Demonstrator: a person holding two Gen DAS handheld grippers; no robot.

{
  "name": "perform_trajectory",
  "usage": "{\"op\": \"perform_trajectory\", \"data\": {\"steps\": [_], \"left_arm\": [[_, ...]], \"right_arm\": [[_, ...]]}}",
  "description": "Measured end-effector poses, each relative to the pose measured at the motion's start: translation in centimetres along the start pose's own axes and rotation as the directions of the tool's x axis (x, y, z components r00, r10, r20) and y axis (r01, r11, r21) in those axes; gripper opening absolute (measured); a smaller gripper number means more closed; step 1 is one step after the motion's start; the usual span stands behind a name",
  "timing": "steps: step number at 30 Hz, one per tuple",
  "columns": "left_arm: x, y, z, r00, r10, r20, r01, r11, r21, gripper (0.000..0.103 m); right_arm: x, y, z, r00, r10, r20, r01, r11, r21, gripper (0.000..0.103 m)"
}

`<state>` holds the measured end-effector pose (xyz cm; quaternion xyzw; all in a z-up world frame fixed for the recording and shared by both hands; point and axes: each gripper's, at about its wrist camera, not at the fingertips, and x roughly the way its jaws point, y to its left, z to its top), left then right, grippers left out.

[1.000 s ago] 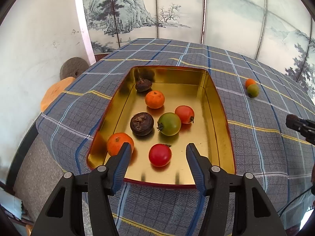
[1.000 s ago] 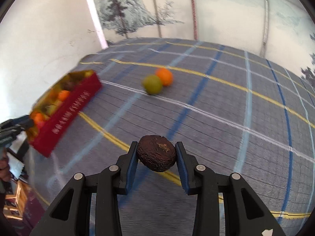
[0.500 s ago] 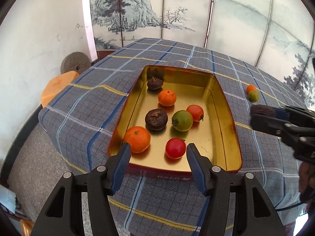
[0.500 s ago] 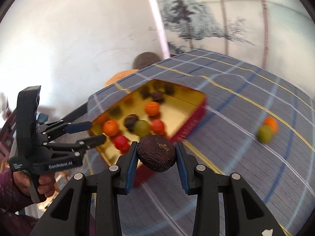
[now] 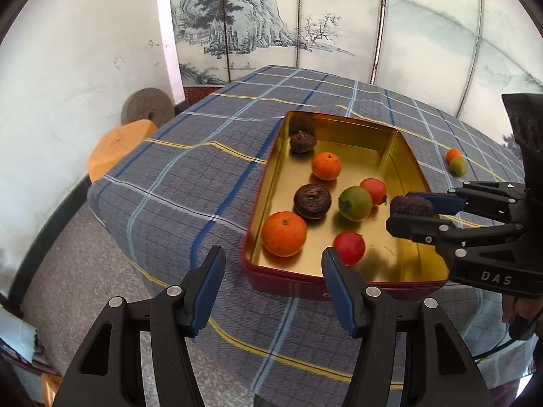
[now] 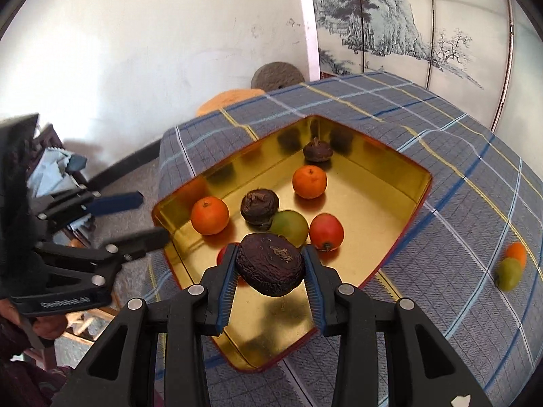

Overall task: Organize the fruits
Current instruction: 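Carry the dark brown fruit into the tin and open the right gripper, then grasp the yellow-green fruit beside the orange with the left gripper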

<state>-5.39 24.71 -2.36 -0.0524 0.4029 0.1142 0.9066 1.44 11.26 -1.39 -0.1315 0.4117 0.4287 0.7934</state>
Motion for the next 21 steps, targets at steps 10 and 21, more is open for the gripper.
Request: {"op": "perform_trajectory", "data": {"steps": [10,21], "left_arm": [[-0.1,0.6,-0.2,1.0,0.017,0.007,-0.017,1.0,0.004,0.067],[-0.6,-0.3,-0.3,0.999,0.033,0.021,-0.034,0.998,0.055,0.07]], "right_arm": [[1.3,-0.1,-0.1,0.999,-0.031,-0.034,0.032,0.999,0.015,0.039],[-3.8,-1.9,-0.5,0.986,-0.102,0.131,0.09,0.991,0.098,0.077]]}}
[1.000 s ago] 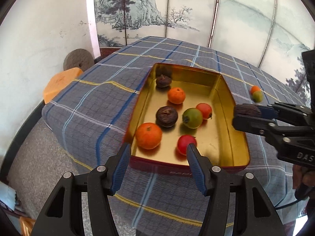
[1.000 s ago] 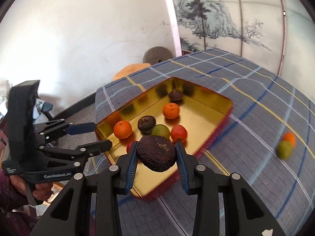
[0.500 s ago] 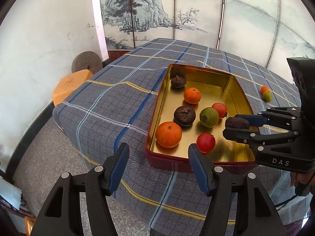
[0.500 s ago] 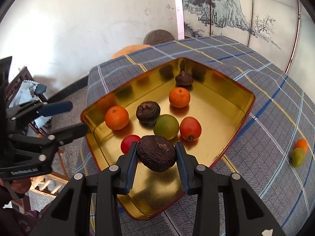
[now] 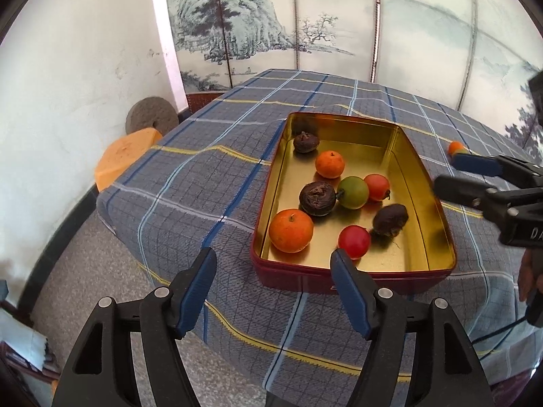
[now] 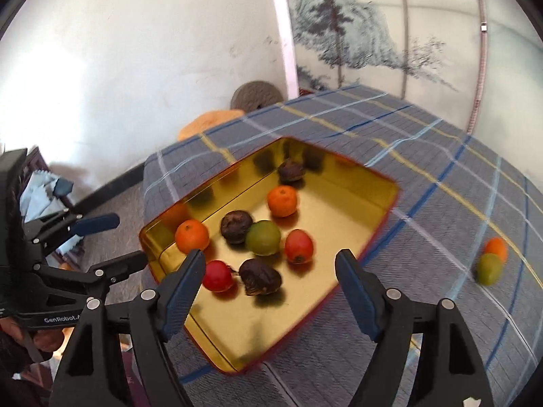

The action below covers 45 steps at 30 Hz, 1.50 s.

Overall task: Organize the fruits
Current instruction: 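Grasp the yellow-green fruit beside the orange with the left gripper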

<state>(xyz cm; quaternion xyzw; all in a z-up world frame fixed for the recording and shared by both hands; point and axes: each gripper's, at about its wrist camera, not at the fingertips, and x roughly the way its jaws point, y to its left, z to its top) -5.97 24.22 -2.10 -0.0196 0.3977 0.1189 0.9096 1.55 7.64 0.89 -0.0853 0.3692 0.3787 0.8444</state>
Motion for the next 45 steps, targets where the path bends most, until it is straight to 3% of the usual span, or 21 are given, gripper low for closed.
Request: {"op": "perform_trajectory", "data": {"steps": [3,5,10,13,15,18,20,26,30,33,39,41,45], "left_arm": [[-0.4,-0.8,0.2,1.0,0.001,0.01,-0.001,0.999,0.038,0.07],[-0.5,-1.5,0.6,1.0,-0.025,0.006,0.024,0.998,0.057,0.07],[-0.8,-4.1,2.4,0.99,-0.141,-0.012,0.141,0.984,0.11,0.07],[-0.6,-7.6,4.5,0.974,-0.222,-0.033,0.225,0.96,0.169,0.07],[-0.5,-9.9,5.9,0.965,-0.261,-0.03,0.262,0.944,0.203,0.07],[0.4,-14.3,8.4,0.941,-0.334,-0.06,0.338,0.91,0.242,0.07],[1.2,-17.3,9.7,0.928,-0.367,-0.069,0.371,0.888,0.271,0.07],[7.2,-26.7,13.2,0.924,-0.363,-0.12,0.381,0.846,0.373,0.07],[11.3,-29.2,14.3,0.929,-0.332,-0.162,0.369,0.855,0.365,0.066],[13.2,-29.9,14.8,0.921,-0.343,-0.184,0.387,0.858,0.339,0.063],[16.2,-32.0,14.7,0.914,-0.326,-0.241,0.398,0.836,0.377,0.055],[17.3,-32.7,14.3,0.911,-0.313,-0.268,0.4,0.829,0.39,0.037],[16.8,-32.3,13.9,0.923,-0.297,-0.245,0.371,0.856,0.361,0.035]], "right_arm": [[-1.8,-2.7,-1.8,0.996,-0.085,0.036,0.082,0.994,0.07,0.087],[-3.4,-5.2,-3.3,0.991,-0.122,0.052,0.114,0.984,0.138,0.102],[-7.2,-13.3,-7.7,0.963,-0.267,-0.041,0.268,0.922,0.28,0.102],[-9.3,-18.1,-10.5,0.907,-0.399,-0.133,0.42,0.856,0.301,0.102],[-10.4,-20.9,-12.6,0.857,-0.476,-0.195,0.514,0.807,0.291,0.102],[-11.5,-23.6,-14.7,0.823,-0.517,-0.236,0.567,0.77,0.293,0.102],[-12.3,-24.7,-15.8,0.812,-0.531,-0.242,0.583,0.754,0.304,0.102],[-13.7,-25.5,-16.5,0.858,-0.481,-0.179,0.512,0.777,0.367,0.102],[-13.9,-25.3,-16.6,0.892,-0.43,-0.138,0.449,0.809,0.379,0.102],[-14.4,-25.8,-16.9,0.911,-0.396,-0.114,0.405,0.812,0.419,0.103],[-14.7,-25.8,-16.9,0.925,-0.373,-0.074,0.368,0.826,0.427,0.102],[-14.7,-25.8,-16.9,0.928,-0.367,-0.071,0.36,0.829,0.428,0.103],[-14.6,-25.7,-16.9,0.932,-0.355,-0.073,0.351,0.833,0.427,0.103]]}}
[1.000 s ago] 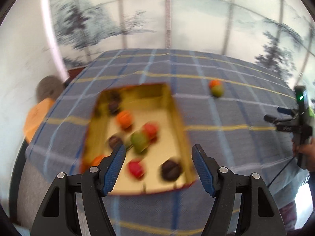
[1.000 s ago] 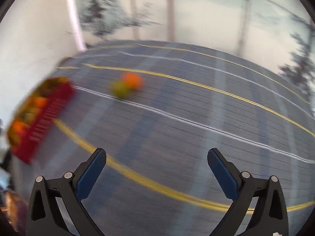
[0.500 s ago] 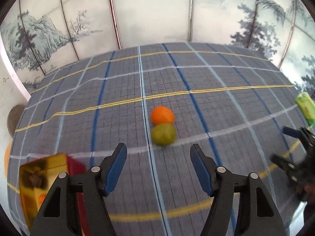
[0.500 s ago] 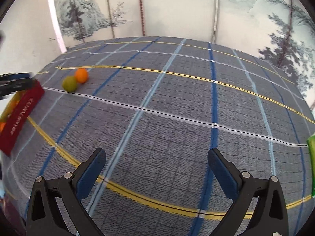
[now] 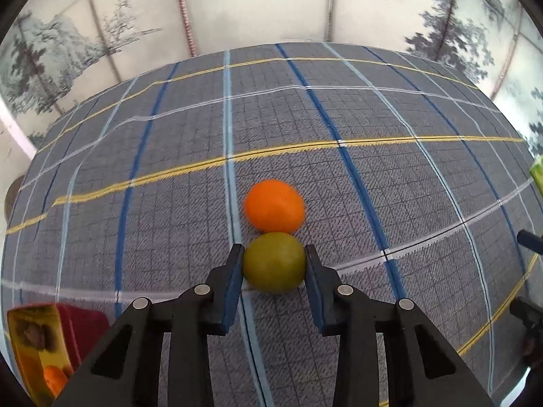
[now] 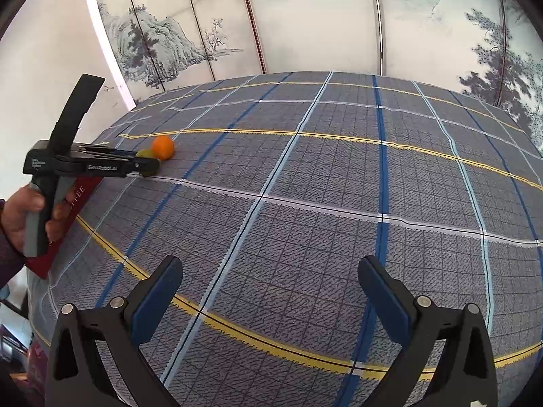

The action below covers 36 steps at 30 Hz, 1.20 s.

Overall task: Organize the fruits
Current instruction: 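Grasp the yellow-green fruit beside the orange with the left gripper, then carry the yellow-green fruit toward the tin with the left gripper while the right gripper grasps the orange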

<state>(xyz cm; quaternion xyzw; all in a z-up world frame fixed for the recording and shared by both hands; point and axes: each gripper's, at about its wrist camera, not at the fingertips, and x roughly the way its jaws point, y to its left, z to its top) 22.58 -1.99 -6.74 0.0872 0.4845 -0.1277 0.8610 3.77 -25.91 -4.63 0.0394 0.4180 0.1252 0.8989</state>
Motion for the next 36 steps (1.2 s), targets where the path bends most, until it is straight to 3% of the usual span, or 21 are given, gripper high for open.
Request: {"op": "perform_trajectory", "data": {"steps": [5,8,12,16,17,25,28,29,30,36], "left_arm": [[-4.1,0.5,-2.8,0.998,-0.048,0.03,0.051,0.994,-0.101,0.036],[-6.7,1.0,-4.6,0.995,-0.092,0.036,0.097,0.984,-0.153,0.036],[-9.8,1.7,-6.4,0.992,-0.109,0.066,0.12,0.974,-0.193,0.036],[-12.4,2.8,-8.1,0.99,-0.112,0.085,0.128,0.967,-0.219,0.036],[-12.7,3.0,-8.4,0.99,-0.11,0.086,0.127,0.967,-0.223,0.036],[-15.1,5.5,-10.8,0.99,-0.097,0.102,0.122,0.955,-0.272,0.036],[-15.5,6.3,-11.4,0.99,-0.086,0.108,0.115,0.95,-0.291,0.036],[-15.7,6.7,-11.7,0.989,-0.089,0.115,0.12,0.946,-0.301,0.036],[-16.0,6.9,-12.0,0.99,-0.083,0.117,0.116,0.945,-0.307,0.036],[-18.1,8.7,-13.8,0.988,-0.048,0.145,0.097,0.929,-0.358,0.036]], "right_arm": [[0.4,0.7,0.7,0.997,0.076,-0.021,-0.076,0.997,0.017,0.103],[1.2,3.4,2.6,0.996,0.088,-0.02,-0.089,0.989,-0.119,0.102],[4.2,7.2,6.2,0.984,0.176,-0.031,-0.179,0.952,-0.248,0.101],[9.0,10.7,9.3,0.974,0.21,-0.087,-0.228,0.916,-0.33,0.064],[10.1,11.6,9.9,0.973,0.206,-0.1,-0.228,0.909,-0.349,0.06],[15.2,13.8,12.6,0.97,0.194,-0.143,-0.233,0.91,-0.342,0.059],[16.4,14.1,12.7,0.968,0.187,-0.166,-0.234,0.913,-0.335,0.047],[16.4,14.2,12.6,0.966,0.194,-0.173,-0.242,0.913,-0.328,0.036],[16.3,14.2,12.6,0.964,0.196,-0.179,-0.245,0.916,-0.318,0.03],[11.8,13.2,10.1,0.97,0.211,-0.123,-0.236,0.941,-0.243,0.03]]}}
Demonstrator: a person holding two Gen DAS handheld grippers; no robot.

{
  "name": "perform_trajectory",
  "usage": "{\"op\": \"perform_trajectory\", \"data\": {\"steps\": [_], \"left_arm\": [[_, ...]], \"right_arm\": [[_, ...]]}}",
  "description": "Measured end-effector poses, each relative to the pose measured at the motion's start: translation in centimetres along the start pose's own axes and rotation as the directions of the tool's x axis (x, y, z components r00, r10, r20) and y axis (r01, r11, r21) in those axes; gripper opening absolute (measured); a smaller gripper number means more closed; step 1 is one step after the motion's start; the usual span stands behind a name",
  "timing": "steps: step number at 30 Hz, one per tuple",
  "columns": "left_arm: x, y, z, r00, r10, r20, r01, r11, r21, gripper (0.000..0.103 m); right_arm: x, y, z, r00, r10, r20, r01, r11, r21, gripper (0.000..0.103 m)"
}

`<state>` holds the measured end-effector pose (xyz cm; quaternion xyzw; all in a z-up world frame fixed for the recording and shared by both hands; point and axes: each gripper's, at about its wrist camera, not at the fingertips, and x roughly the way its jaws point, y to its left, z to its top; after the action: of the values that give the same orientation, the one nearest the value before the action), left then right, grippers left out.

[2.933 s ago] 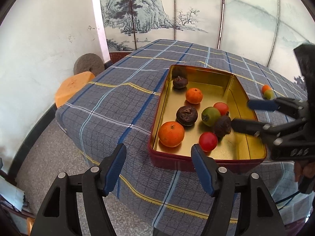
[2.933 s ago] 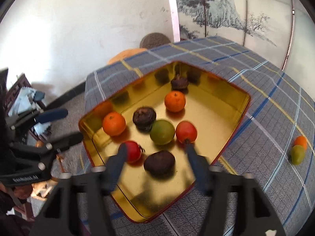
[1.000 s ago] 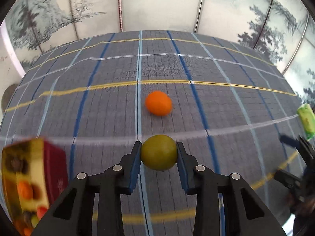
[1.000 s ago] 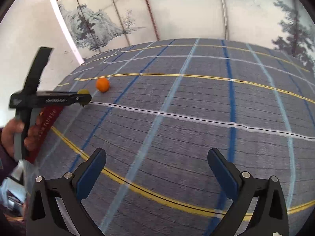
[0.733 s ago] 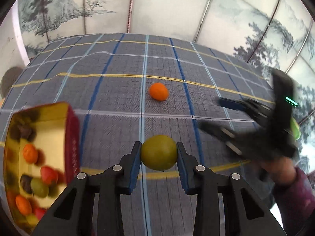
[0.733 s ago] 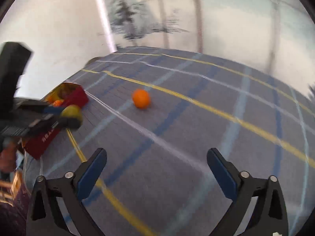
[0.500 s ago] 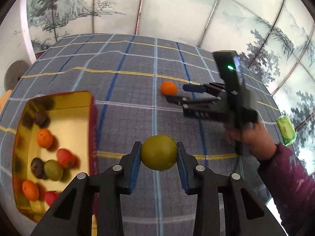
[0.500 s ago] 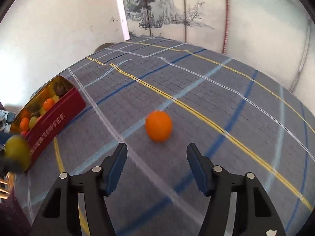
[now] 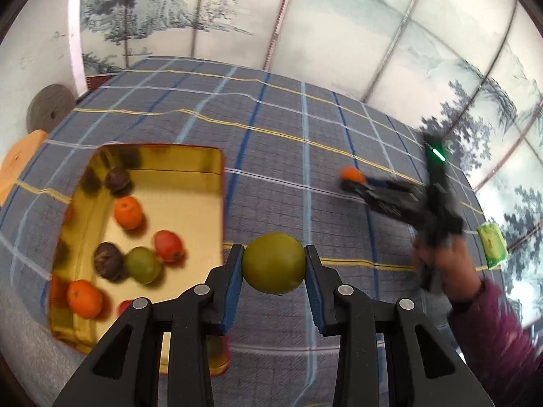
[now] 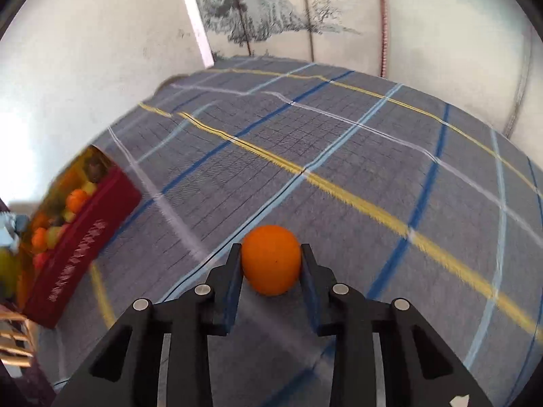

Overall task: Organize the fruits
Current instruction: 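Carry the yellow-green fruit toward the tin with the left gripper while the right gripper grasps the orange, then lower the yellow-green fruit into the tin and open the left gripper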

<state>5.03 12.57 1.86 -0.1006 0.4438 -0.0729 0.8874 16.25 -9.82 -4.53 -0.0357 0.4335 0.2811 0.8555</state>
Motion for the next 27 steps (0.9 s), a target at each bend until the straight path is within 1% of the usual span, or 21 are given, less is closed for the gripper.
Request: {"op": "perform_trajectory", "data": {"steps": [4,6,10,12,14,17,19,27], "left_arm": [[-1.4,1.8,-0.7,0.999,0.038,0.022,-0.037,0.999,-0.021,0.036],[-1.7,2.9,-1.1,0.998,0.05,0.025,-0.049,0.998,-0.044,0.036],[-2.3,4.8,-1.8,0.996,0.079,0.039,-0.076,0.994,-0.075,0.036],[-2.2,5.5,-2.1,0.995,0.096,0.038,-0.092,0.992,-0.081,0.036],[-2.1,5.9,-2.3,0.995,0.098,0.034,-0.095,0.992,-0.086,0.036],[-1.9,6.1,-2.4,0.991,0.128,0.044,-0.125,0.99,-0.065,0.036],[-1.7,6.1,-2.1,0.988,0.146,0.053,-0.144,0.989,-0.042,0.036],[0.4,6.3,-0.2,0.984,0.171,0.06,-0.171,0.985,-0.001,0.036]], "right_arm": [[-3.9,-0.3,-4.4,0.998,-0.039,0.042,0.035,0.995,0.093,0.03],[-5.3,-0.8,-6.5,0.996,-0.077,0.041,0.07,0.988,0.141,0.03],[-6.6,-2.2,-9.1,0.99,-0.136,0.02,0.13,0.972,0.195,0.03],[-7.1,-2.6,-9.5,0.989,-0.149,0.023,0.141,0.967,0.212,0.03],[-7.1,-2.8,-9.5,0.986,-0.163,0.023,0.155,0.965,0.214,0.03],[-7.1,-2.8,-9.6,0.985,-0.171,0.022,0.163,0.963,0.217,0.03],[-7.2,-2.7,-9.7,0.985,-0.171,0.02,0.163,0.962,0.217,0.03],[-7.1,-2.7,-9.8,0.985,-0.173,0.018,0.165,0.962,0.219,0.03]]}}
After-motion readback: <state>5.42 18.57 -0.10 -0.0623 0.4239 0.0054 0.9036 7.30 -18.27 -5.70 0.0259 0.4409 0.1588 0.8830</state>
